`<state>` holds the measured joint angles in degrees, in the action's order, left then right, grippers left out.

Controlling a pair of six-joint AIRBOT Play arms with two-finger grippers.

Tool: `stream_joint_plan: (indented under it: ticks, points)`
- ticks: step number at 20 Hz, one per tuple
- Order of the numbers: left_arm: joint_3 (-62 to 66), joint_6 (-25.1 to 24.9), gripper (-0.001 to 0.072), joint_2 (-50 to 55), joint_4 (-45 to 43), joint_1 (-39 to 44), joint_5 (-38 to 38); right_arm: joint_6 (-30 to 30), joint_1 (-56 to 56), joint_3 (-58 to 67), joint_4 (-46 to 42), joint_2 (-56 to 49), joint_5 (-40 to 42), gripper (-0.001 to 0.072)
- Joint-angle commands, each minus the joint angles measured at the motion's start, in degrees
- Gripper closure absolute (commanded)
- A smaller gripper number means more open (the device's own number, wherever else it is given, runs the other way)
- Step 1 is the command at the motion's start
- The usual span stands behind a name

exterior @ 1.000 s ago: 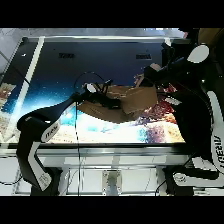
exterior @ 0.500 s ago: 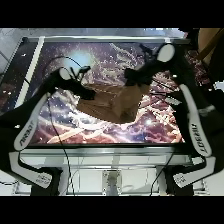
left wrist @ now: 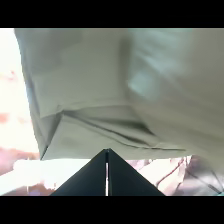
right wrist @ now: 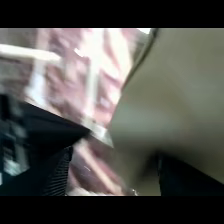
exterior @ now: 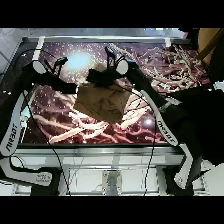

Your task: Fold the clothes and pants, and hang the long-sleeved shirts on hangers.

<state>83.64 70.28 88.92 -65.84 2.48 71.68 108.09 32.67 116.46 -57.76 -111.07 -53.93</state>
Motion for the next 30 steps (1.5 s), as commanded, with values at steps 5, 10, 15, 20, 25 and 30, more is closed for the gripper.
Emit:
stream_joint_plan:
  ticks: [5,10,15,20,25,30]
  points:
    - [0.0,0.0,0.0698,-0.2,-0.2,-1.1,2.4,-9.2,-3.0,0.6,2.3,2.8,-7.0,0.0143]
    - [0.0,0.0,0.0699,-0.2,-0.2,-1.1,2.4,-6.3,-10.6,-7.7,-23.6,13.1,-25.4,0.0141]
    - [0.0,0.0,0.0698,-0.2,-0.2,-1.1,2.4,0.2,-15.0,-37.5,-19.9,23.0,-1.3,0.0141]
    - [0.0,0.5,0.0698,-0.2,-0.1,-1.0,2.4,-14.3,-19.7,-57.2,26.0,21.1,21.6,0.0140]
    - [0.0,1.8,0.0698,-0.2,-0.1,-1.0,2.7,-28.3,-23.8,-56.4,38.2,15.8,8.6,0.0008]
    - [0.0,1.8,0.0698,-0.2,0.3,-1.0,2.8,-28.5,-22.6,-55.8,40.5,11.9,9.0,0.0009]
